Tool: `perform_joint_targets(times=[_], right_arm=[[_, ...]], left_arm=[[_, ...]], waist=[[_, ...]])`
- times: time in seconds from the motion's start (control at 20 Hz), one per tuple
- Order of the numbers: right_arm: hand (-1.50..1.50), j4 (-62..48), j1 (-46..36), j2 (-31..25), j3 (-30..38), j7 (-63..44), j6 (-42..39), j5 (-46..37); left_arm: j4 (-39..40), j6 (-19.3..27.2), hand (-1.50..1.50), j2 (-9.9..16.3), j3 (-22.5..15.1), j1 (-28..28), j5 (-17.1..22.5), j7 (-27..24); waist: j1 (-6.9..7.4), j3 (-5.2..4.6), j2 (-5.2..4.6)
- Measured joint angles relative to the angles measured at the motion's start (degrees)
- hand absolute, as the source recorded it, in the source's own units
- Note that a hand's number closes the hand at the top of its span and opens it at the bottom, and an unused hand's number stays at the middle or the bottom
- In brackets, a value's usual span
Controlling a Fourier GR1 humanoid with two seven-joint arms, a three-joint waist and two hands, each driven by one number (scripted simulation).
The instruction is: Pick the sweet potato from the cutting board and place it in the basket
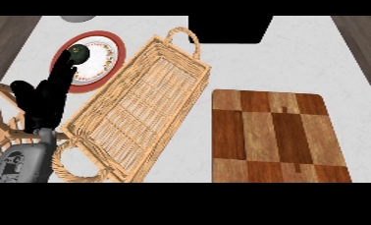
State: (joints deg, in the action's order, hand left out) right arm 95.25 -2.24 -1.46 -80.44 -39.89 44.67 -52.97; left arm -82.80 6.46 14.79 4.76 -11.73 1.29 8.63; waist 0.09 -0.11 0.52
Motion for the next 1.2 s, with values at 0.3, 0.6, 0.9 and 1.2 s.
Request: perform_joint_targets(times=[0.3,0.6,0.9,1.2], right_arm=[[1.50,-0.19,-1.35,-0.24,-0.46,-2.50,0.67,-2.59],[1.50,-0.74,-3.28,-0.85,-0.19,-4.41,0.42,-7.03],[1.50,-0.13,-7.26,-0.99,4.77,-7.85,-1.54,-9.68],[1.50,-0.39,-11.34,-1.61,5.62,-13.45,-3.70,-14.44]], left_arm=[[-0.37,-0.09,0.00,0.15,0.30,0.23,0.28,0.51],[-0.66,0.02,0.00,0.37,0.86,0.14,0.52,0.61],[-0.87,-0.59,0.00,0.71,0.88,0.44,0.67,0.40],[-0.82,-0.80,0.00,0.16,0.04,0.19,0.35,0.10]], waist=[[-0.27,0.03,-0.07],[-0.48,0.01,-0.19],[-0.07,-0.06,-0.36],[1.04,-0.06,-0.71]])
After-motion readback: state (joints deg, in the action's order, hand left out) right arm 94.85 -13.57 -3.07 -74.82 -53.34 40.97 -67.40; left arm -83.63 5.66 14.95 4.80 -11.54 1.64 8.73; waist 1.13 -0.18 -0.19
